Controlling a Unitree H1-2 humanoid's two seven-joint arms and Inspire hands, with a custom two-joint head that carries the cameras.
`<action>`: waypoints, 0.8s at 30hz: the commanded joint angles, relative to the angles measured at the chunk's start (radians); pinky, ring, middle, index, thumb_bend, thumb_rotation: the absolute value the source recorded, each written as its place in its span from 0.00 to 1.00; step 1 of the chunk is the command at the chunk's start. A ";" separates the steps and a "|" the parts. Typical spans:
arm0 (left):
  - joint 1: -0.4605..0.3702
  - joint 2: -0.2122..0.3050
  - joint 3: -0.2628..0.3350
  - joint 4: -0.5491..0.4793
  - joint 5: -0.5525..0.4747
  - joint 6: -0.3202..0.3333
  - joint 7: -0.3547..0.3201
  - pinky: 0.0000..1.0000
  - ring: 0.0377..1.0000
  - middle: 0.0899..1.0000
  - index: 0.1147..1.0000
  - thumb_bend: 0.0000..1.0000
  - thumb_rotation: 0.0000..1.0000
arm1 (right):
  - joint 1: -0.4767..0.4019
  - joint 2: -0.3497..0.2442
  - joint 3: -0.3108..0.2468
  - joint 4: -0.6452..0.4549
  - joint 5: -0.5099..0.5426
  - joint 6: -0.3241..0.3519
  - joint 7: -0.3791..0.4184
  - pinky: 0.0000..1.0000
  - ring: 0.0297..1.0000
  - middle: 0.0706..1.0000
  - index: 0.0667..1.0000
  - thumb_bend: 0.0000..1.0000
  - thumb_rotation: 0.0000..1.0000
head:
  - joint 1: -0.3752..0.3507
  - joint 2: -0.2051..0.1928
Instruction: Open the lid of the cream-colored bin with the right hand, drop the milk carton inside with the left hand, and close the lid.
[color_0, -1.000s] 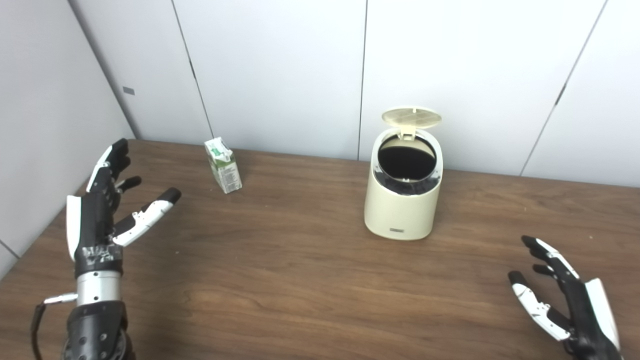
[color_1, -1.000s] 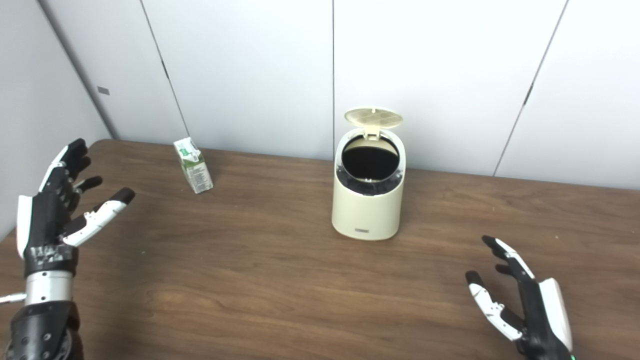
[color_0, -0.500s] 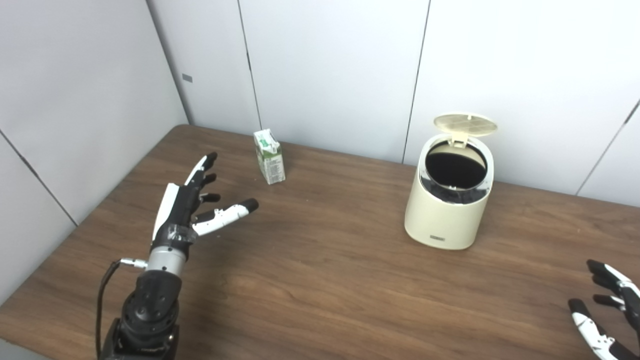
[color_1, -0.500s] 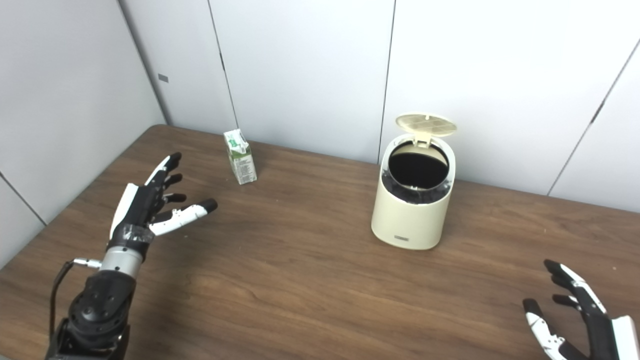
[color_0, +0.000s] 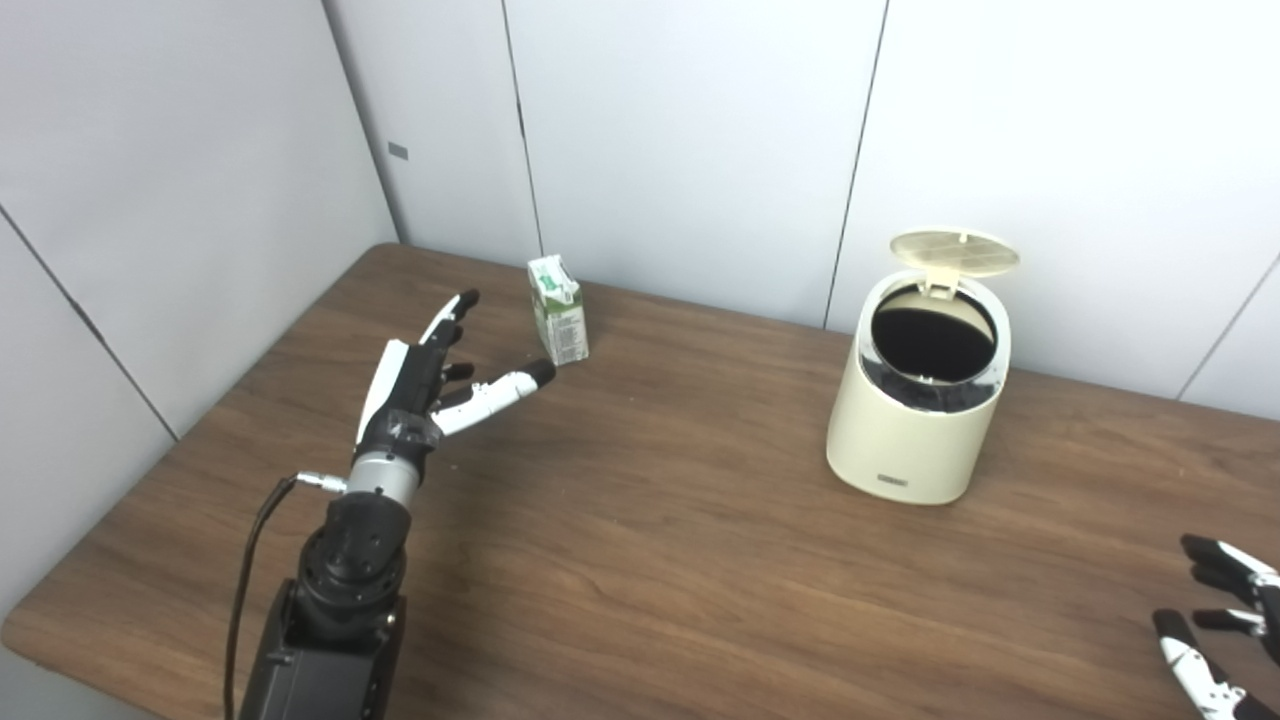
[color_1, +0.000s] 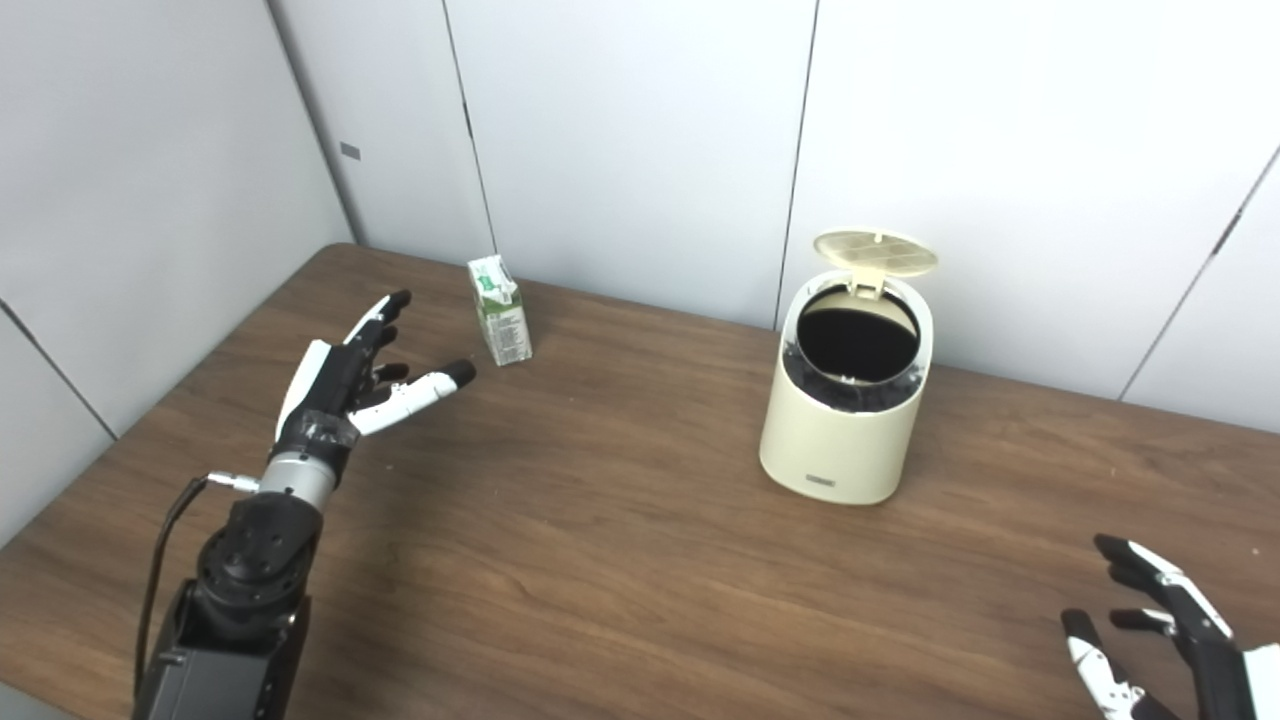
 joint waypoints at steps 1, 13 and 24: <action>-0.047 0.001 0.022 -0.005 0.023 -0.001 -0.009 0.91 1.00 1.00 1.00 1.00 0.50 | -0.028 -0.019 -0.013 -0.026 0.020 -0.050 -0.005 0.60 0.77 0.78 0.73 0.07 0.56 | 0.001 -0.001; -0.163 -0.016 0.104 0.123 0.063 -0.001 -0.007 0.49 0.71 0.74 1.00 1.00 0.48 | -0.024 -0.011 -0.018 -0.036 0.014 -0.050 -0.002 0.55 0.75 0.77 0.73 0.11 0.76 | 0.001 -0.007; -0.224 -0.040 0.157 0.179 0.046 -0.001 0.011 0.90 1.00 1.00 1.00 1.00 0.48 | -0.017 -0.004 -0.018 -0.042 0.024 -0.049 0.001 0.55 0.75 0.77 0.73 0.14 0.74 | 0.000 -0.012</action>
